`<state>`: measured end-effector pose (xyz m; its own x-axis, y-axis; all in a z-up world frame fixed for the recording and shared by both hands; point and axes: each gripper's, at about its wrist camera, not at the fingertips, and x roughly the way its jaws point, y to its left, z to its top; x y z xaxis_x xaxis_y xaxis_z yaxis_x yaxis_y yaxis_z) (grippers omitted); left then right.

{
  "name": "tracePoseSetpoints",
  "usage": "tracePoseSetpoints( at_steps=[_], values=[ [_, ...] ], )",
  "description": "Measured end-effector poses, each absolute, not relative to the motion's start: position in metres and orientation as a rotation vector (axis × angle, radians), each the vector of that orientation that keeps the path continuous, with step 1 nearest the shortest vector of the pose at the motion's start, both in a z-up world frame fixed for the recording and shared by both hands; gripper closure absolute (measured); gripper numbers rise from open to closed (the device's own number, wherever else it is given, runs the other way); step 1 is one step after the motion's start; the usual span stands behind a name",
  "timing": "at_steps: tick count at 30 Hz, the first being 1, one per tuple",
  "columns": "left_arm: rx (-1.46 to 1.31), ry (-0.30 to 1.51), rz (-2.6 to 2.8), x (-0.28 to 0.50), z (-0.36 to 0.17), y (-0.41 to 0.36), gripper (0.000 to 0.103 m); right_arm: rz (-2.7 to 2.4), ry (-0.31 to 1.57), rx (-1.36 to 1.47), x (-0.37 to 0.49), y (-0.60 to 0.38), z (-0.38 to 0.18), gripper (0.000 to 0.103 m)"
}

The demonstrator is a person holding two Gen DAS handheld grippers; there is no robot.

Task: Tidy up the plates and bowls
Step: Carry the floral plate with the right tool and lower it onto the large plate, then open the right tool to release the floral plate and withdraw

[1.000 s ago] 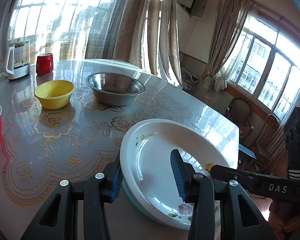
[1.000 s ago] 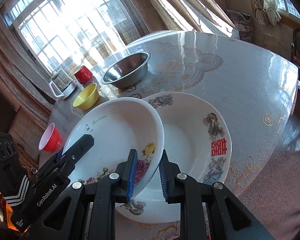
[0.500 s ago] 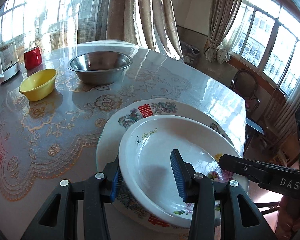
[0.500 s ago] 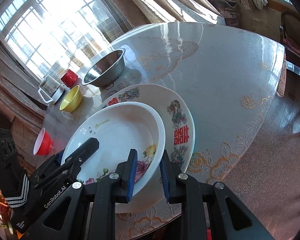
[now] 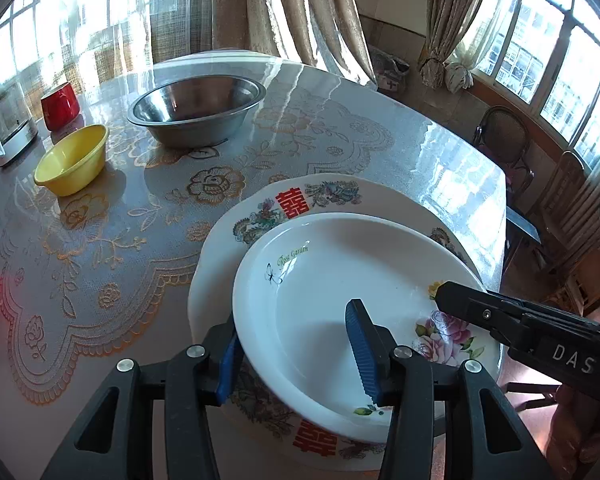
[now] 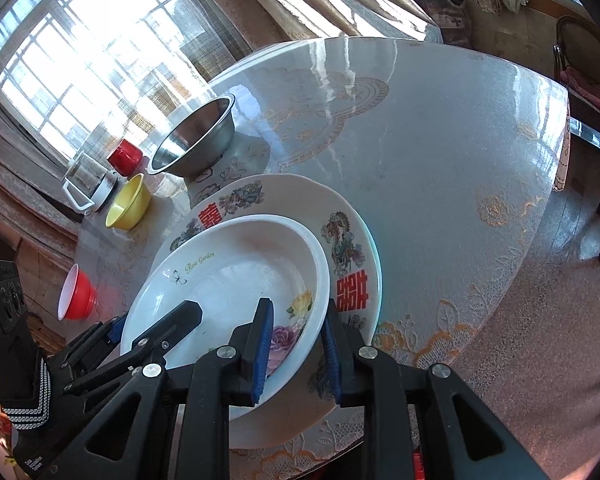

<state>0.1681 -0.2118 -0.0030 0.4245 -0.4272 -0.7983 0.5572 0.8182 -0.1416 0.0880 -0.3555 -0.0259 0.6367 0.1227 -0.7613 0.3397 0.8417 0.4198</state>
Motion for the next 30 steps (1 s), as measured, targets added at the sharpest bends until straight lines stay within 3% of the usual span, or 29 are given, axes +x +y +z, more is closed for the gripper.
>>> tracePoseSetpoints(
  at_steps=[26, 30],
  values=[
    [0.188, 1.001, -0.641, 0.161, 0.003, -0.206, 0.053, -0.127, 0.887, 0.604, 0.092, -0.360, -0.027, 0.078],
    [0.212, 0.975, -0.614, 0.161, 0.002, -0.208, 0.064, -0.140, 0.888, 0.568, 0.090, -0.357, -0.024, 0.078]
  ],
)
